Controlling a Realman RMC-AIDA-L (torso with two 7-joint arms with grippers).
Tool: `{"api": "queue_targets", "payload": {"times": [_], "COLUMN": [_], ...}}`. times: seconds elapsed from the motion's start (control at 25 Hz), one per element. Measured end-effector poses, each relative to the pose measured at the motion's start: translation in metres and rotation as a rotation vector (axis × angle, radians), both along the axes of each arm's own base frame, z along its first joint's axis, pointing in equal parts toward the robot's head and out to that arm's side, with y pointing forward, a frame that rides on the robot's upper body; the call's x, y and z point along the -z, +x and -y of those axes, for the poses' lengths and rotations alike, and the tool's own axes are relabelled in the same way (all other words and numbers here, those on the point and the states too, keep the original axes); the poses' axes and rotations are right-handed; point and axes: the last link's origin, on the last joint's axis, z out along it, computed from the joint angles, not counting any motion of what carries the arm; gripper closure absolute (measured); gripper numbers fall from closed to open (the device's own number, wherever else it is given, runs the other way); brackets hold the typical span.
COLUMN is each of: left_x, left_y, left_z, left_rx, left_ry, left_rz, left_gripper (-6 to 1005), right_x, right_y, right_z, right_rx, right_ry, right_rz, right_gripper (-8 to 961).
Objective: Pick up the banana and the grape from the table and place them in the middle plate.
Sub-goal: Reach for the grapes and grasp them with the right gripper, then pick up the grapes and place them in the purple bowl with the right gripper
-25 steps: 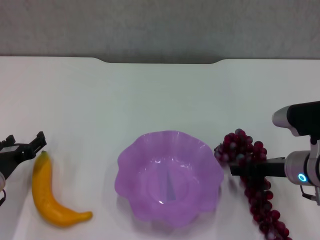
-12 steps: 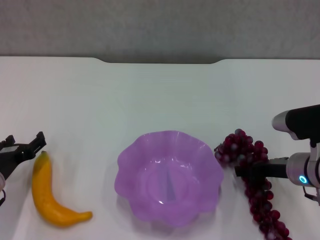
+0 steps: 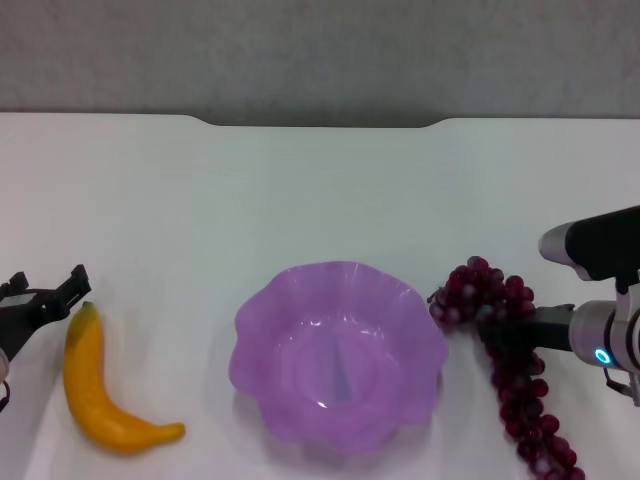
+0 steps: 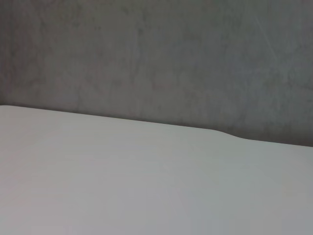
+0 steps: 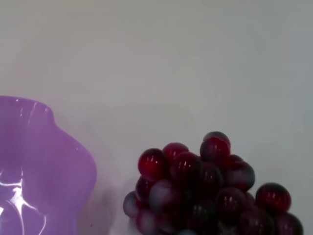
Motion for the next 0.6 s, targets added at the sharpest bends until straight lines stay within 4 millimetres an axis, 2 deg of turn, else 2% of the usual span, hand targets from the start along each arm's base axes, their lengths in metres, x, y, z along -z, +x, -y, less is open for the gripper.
{"api": "queue_targets", "payload": {"times": [0.36, 0.6], "left_x": [-0.0001, 0.0], "left_y": [-0.0001, 0.0], "left_z": [0.0, 0.0], "left_rx": [0.0, 0.0], "left_ry": [0.0, 0.0], "left_rz": [0.0, 0.001], "left_gripper": [129, 129], "right_x": [0.0003, 0.0012], "right_y": [0.0032, 0.002], "right_z": [0.0003, -0.0005], "right_rx": [0.004, -0.011], "right_ry": [0.012, 0.021], "right_rz": [0.002, 0.006], "right_gripper": [503, 537]}}
